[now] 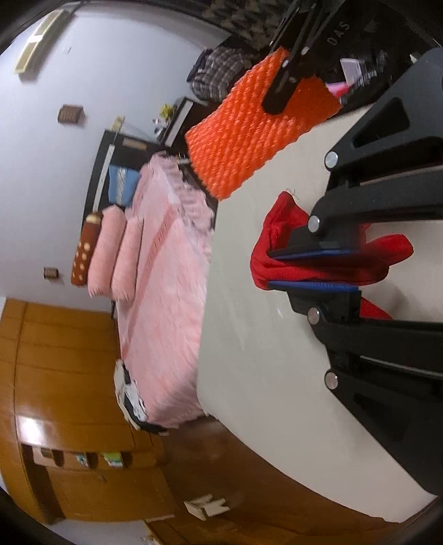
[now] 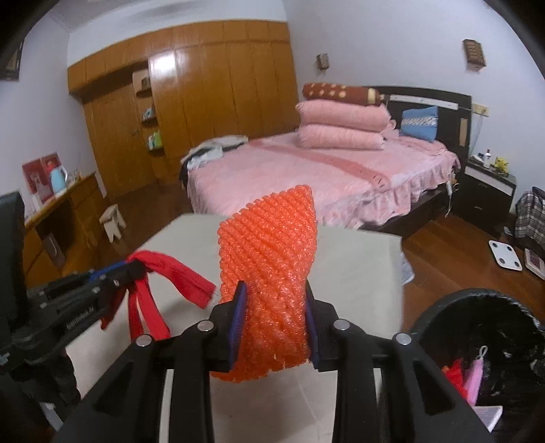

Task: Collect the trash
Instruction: 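Carry the red cloth and orange mesh with both tools over the bin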

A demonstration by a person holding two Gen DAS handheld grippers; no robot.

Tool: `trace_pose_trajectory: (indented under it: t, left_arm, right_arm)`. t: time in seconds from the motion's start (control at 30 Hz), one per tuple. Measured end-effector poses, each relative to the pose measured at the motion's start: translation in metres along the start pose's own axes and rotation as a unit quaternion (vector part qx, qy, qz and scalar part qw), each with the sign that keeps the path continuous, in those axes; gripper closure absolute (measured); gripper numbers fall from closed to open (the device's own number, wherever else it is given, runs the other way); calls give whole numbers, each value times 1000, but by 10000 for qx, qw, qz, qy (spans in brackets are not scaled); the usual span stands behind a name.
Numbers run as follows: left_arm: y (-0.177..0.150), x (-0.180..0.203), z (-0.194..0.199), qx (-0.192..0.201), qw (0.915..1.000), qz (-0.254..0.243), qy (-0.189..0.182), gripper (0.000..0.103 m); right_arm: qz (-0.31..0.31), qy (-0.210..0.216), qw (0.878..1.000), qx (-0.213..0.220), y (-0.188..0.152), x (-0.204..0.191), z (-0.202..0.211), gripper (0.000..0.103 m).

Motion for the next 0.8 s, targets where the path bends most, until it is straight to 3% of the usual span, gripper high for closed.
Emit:
trace_pose_trajectory:
  t: [0.4,0.8]
  left_arm:
    - [9,78,32,333,9968,-397,-613,92]
    - [13,140,58,618,9884,-833,-1110,92]
  right_arm:
    - [-216,-279,9981,503,9,43,65,72]
    - [-404,-698,9938,771,7,87,114,72]
Point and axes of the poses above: each gripper's, at about its wrist camera, not at the fingertips, and z roughly against the way its jaws point, x to its right, y to its top, the point moved 1 cm from there along -z, roughly the way its jaws point, and after that the axes turned 3 degrees about -x, right-handed, at the moved point
